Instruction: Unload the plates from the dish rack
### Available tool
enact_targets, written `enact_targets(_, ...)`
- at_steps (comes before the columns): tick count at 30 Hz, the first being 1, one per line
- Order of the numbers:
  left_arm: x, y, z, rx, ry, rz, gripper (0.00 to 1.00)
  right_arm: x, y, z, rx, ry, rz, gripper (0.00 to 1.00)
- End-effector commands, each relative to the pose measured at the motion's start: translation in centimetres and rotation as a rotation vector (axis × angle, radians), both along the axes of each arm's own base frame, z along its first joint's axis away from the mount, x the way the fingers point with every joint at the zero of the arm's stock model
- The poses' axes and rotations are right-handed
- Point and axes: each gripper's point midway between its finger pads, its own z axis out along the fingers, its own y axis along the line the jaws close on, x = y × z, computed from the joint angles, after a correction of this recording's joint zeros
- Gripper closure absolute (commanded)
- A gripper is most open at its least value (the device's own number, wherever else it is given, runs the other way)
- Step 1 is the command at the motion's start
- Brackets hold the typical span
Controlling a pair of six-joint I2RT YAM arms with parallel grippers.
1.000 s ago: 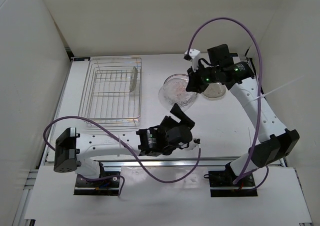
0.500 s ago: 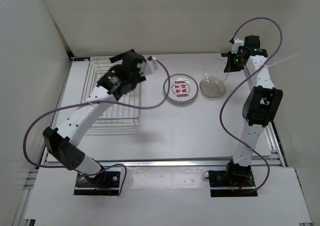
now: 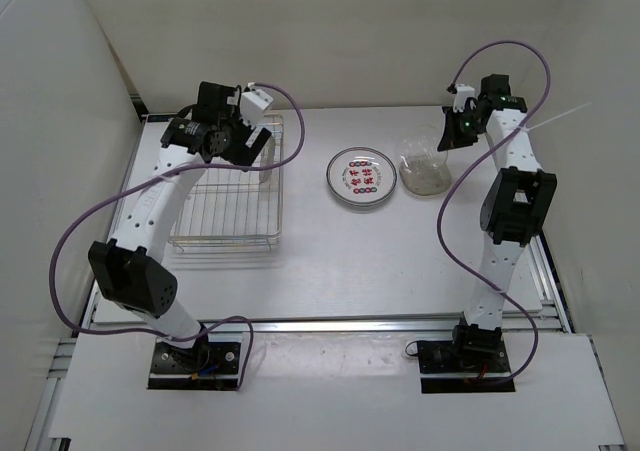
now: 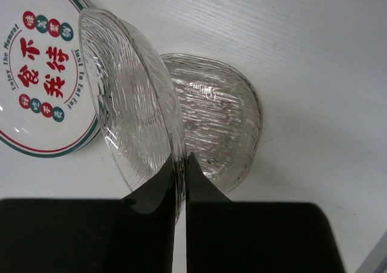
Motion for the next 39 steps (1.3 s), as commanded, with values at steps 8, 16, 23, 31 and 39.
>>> enact_targets(8, -0.8, -3.3, 0.8, -0.208, 0.043, -0.086, 0.00, -1.4, -0.2, -2.6, 0.011, 0.055, 0.039, 1.00)
enact_targets(16, -1.6, -2.9, -0.8, -0.214, 0.071, -0.074, 0.00, -1.4, -0.9, -3.8, -0.003, 0.075, 0.022, 1.00)
enact_targets(23, -2.1, -3.1, -0.6, -0.236, 0.062, -0.084, 0.00, -1.2, -1.2, -4.0, -0.019, 0.076, 0.014, 0.99)
enact_targets(31, -2.6, -3.4, -1.3, -0.252, 0.080, -0.091, 0.00, -0.3, -2.6, -3.4, -0.028, 0.050, -0.042, 0.91)
enact_targets(39, -2.6, -3.6, -1.6, -0.264, 0.085, -0.091, 0.00, -0.3, -2.9, -2.8, -0.016, 0.043, -0.054, 0.41)
